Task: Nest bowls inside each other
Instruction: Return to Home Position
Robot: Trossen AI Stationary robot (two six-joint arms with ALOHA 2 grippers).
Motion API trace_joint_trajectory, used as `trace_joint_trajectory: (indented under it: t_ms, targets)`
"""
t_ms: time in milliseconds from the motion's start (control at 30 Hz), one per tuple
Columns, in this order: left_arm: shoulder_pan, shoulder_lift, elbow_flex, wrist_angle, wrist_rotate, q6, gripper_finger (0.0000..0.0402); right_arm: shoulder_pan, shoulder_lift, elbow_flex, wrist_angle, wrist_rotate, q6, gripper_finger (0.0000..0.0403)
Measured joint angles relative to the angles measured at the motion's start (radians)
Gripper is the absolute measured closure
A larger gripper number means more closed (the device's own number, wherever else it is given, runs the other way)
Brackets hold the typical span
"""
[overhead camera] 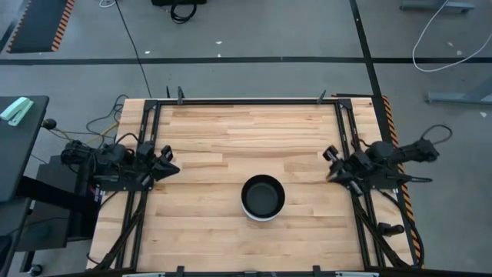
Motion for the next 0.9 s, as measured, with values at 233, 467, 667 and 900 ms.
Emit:
trace_joint_trajectory:
  t_ms: [233, 467, 667, 900]
  targets:
    - [0.0, 0.0, 0.0, -0.056, -0.008, 0.0, 0.0361, -0.183, 0.0, 0.0, -0.059, 0.024, 0.016, 0.0354]
    - [0.0, 0.0, 0.0, -0.129, -0.044, 0.025, 0.037, -0.319, 0.0, 0.0, -0.169, 0.043, 0.063, 0.0354]
    - [0.001, 0.0, 0.0, -0.173, -0.101, 0.071, 0.0373, -0.399, 0.0, 0.0, -0.307, 0.09, 0.12, 0.0354]
    - [0.001, 0.0, 0.0, -0.279, -0.135, 0.071, 0.0362, -0.448, 0.0, 0.0, -0.31, 0.119, 0.092, 0.0354]
